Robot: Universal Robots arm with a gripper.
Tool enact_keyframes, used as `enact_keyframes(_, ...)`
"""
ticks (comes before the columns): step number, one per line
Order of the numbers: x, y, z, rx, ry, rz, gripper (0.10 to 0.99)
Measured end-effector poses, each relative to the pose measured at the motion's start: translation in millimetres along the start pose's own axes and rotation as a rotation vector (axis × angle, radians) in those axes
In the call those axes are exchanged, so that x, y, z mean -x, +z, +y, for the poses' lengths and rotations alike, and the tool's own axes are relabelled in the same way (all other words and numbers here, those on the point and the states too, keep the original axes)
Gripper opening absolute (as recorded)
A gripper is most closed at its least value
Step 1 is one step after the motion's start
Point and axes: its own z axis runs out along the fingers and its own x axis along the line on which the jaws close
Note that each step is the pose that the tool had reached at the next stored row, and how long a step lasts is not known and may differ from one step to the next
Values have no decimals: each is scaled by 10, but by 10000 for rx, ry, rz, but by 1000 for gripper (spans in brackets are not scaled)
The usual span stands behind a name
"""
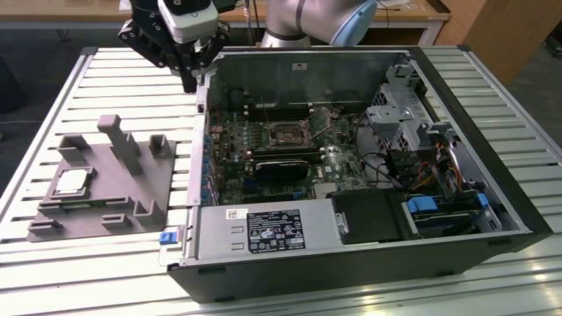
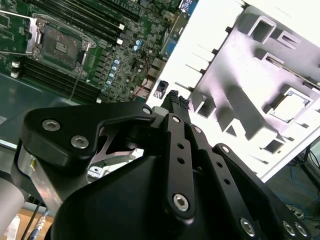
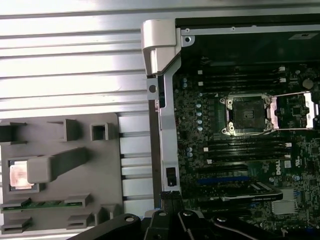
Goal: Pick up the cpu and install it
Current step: 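Reach for the cpu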
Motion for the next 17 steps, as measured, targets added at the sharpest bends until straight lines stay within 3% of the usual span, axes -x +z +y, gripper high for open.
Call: enact_keyframes(17, -106, 13, -9, 0, 1, 0, 106)
